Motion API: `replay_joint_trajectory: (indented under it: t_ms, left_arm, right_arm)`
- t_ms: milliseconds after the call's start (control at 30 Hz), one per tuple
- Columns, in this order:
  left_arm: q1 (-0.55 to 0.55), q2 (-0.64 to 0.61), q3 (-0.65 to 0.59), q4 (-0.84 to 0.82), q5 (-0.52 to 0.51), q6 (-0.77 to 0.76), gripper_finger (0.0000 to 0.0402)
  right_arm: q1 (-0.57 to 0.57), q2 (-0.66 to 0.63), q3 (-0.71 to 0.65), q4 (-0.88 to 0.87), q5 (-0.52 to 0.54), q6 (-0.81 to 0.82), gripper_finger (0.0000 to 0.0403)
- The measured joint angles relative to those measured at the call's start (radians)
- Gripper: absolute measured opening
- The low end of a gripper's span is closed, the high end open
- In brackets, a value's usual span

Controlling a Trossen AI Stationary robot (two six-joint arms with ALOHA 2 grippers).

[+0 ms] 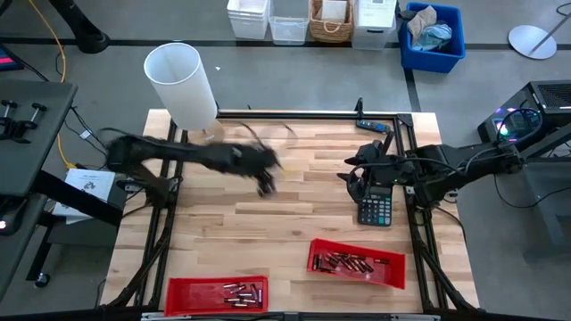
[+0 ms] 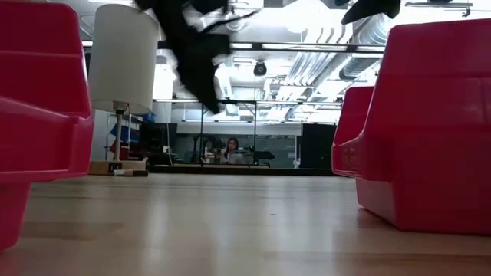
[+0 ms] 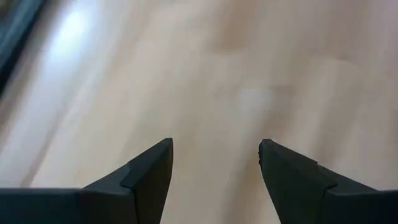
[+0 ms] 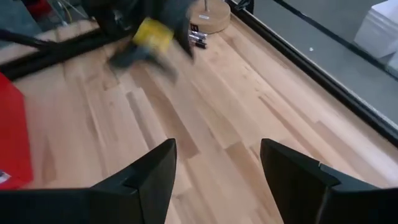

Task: Sort batteries
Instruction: Put the black-brown battery into the right red bin

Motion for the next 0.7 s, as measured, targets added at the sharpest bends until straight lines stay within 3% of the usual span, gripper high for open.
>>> replay_joint_trajectory:
  t_ms: [100, 200, 333, 700]
  left_arm:
    - [0.173, -0.178, -0.239, 0.035, 0.011, -0.093, 0.0224]
    - [0.343, -0.247, -0.352, -0.026, 0.074, -0.097, 0.0224]
    - [0.464, -0.219, -0.341, -0.088, 0.094, -0.009, 0.0224]
    - [0.557, 0.067, -0.153, -0.200, 0.015, 0.280, 0.0224]
  right_arm:
    - [-0.014, 0.000, 0.000, -0.014, -0.002, -0.023, 0.0227]
    - [-0.043, 0.002, 0.000, -0.004, -0.003, -0.039, 0.0227]
    - [-0.088, 0.004, 0.000, 0.028, -0.003, -0.048, 0.0227]
    - [-0.205, 0.010, 0.000, 0.169, -0.003, 0.004, 0.0227]
